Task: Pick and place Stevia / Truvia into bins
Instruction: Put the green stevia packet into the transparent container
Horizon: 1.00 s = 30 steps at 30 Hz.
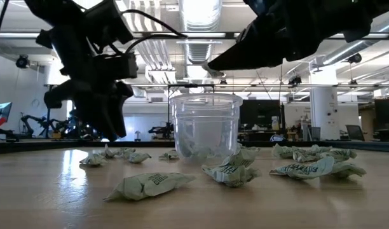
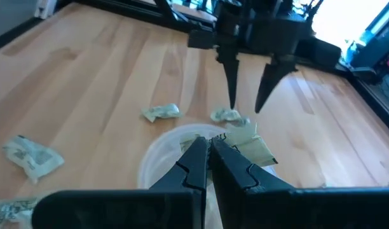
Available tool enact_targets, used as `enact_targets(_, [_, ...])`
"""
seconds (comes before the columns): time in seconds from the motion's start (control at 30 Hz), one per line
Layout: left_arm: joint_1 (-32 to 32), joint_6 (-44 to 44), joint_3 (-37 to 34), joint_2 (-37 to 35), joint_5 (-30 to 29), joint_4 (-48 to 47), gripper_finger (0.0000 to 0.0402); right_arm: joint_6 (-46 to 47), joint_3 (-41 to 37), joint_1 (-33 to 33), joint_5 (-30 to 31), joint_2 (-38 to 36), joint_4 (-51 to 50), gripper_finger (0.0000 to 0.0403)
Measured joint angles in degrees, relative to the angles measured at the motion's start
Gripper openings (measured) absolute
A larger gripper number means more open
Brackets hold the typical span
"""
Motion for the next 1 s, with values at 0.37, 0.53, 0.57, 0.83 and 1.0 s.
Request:
enact_targets(0.37, [0.1, 1.6, -0.5, 0.0, -0.1, 1.6, 0.0148, 1.2, 0.0, -0.9, -1.5, 0.5, -0.7, 0.0044])
enact_targets(0.53, [0.1, 1.6, -0.7, 0.0, -0.5, 1.7, 0.0148, 0.5, 0.0, -0.9, -1.5, 0.5, -0.7, 0.0083])
enact_targets(0.57, [0.1, 1.6, -0.7, 0.0, -0.6, 1.7, 0.0148, -0.1, 0.0, -0.9, -1.5, 0.5, -0.7, 0.0089])
enact_targets(0.83, [0.1, 3.1, -1.1, 2.0, -2.0, 5.2, 0.0148, -0.9, 0.0, -0.9, -1.4, -0.8, -1.3, 0.0106])
enact_targets(1.0, [0.2, 4.3, -1.1, 5.1, -2.0, 5.0, 0.0148, 0.8, 0.0, -0.6, -1.4, -3.3, -5.7, 0.0099])
